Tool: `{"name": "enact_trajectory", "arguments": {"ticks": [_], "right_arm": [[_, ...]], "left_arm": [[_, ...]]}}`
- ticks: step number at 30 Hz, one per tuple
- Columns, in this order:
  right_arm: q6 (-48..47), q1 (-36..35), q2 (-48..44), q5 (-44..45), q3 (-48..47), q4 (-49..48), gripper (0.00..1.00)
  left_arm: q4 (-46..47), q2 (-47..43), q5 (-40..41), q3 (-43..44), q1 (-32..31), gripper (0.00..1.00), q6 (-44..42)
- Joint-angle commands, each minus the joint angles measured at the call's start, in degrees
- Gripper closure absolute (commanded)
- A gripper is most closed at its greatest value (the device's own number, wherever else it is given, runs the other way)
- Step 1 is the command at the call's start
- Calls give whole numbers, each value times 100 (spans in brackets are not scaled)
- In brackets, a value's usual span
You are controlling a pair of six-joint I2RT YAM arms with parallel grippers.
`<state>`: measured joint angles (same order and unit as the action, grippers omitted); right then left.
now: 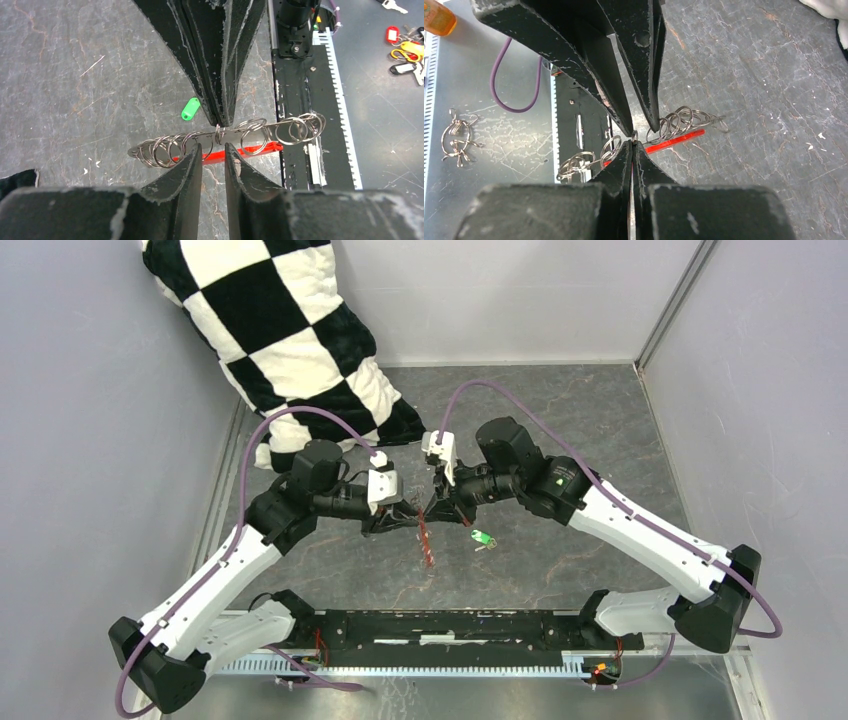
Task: Put the keys on the keyring
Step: Adjust the keyring.
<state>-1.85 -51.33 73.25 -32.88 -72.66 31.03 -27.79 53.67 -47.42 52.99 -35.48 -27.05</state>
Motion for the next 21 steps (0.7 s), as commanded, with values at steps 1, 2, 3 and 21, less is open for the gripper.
{"name": "enact_trajectory", "arguments": {"ticks": [1, 2, 3, 21], "right_arm": [[-35, -71, 11, -220, -241, -202, 99], [-35, -80, 15, -225, -226, -210, 99], [-27, -88, 19, -234, -215, -235, 99], [60, -133, 40, -76, -283, -392, 99]], "left_arm": [[-13, -46, -376, 246, -11, 69, -268], [6, -36, -367, 247, -11, 69, -254], [29, -21, -348, 247, -11, 69, -245], [-383, 55, -1308, 415, -13, 98, -419]]}}
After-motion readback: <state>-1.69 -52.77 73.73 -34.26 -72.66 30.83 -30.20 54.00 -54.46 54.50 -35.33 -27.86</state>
